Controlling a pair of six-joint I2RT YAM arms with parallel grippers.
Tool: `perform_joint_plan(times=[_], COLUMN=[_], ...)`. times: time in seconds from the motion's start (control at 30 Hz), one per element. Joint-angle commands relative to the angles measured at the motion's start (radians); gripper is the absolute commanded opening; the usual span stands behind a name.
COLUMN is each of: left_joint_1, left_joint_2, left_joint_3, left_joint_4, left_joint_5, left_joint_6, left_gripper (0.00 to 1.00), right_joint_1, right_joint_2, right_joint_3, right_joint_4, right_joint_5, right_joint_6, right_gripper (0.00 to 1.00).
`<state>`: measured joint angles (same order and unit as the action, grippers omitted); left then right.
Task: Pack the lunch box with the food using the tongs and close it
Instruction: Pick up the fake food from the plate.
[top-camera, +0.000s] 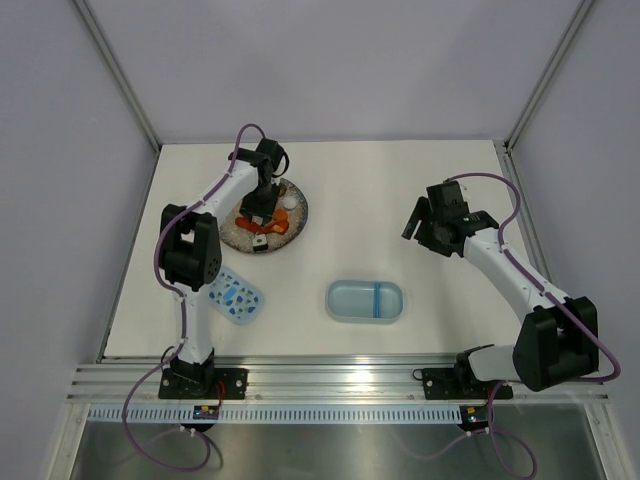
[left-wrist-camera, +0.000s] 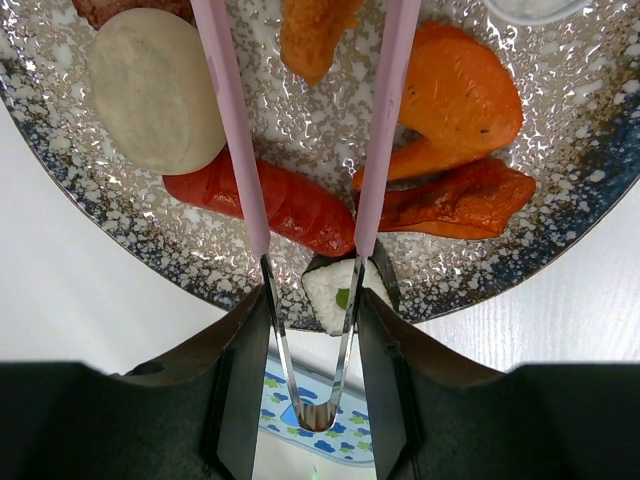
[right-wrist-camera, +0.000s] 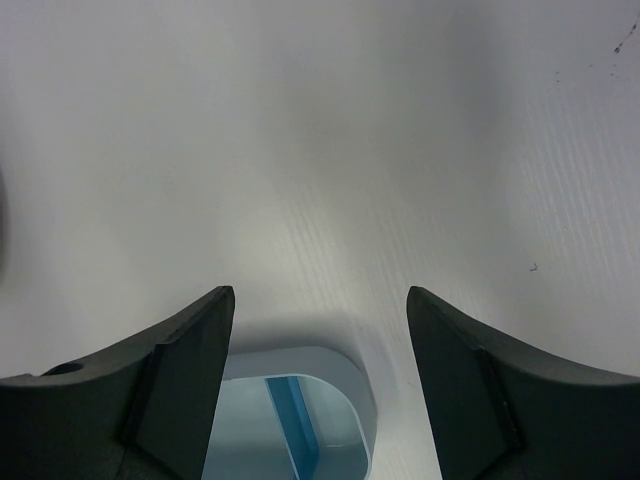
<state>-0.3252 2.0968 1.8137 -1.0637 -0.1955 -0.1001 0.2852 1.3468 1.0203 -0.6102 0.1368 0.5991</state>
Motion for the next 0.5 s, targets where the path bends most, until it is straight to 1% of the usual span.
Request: perform_joint_plan(times=[0.0, 0.17, 0.47], left_joint_1=[0.003, 0.005, 0.021], left_joint_2=[-0.015, -0.026, -0.015], left_joint_3=[0.047, 0.05, 0.064], left_joint_4=[-0.009, -0.002, -0.015], left_joint_5=[0.001, 0.056, 0.064], left_joint_6=[0.022, 0.014, -0.012], left_gripper=[0.42, 0.42, 0.42], right_joint_1=[-0.003, -0.003, -0.003], right_joint_2=[-0.011, -0.009, -0.009], right_joint_3=[0.004, 0.0, -0.006], right_joint_4=[0.024, 0.029, 0.035], right_joint_5=[-0.009, -0.019, -0.023], right_joint_6=[0.01, 0.014, 0.016], right_gripper=[0.78, 0.78, 0.78])
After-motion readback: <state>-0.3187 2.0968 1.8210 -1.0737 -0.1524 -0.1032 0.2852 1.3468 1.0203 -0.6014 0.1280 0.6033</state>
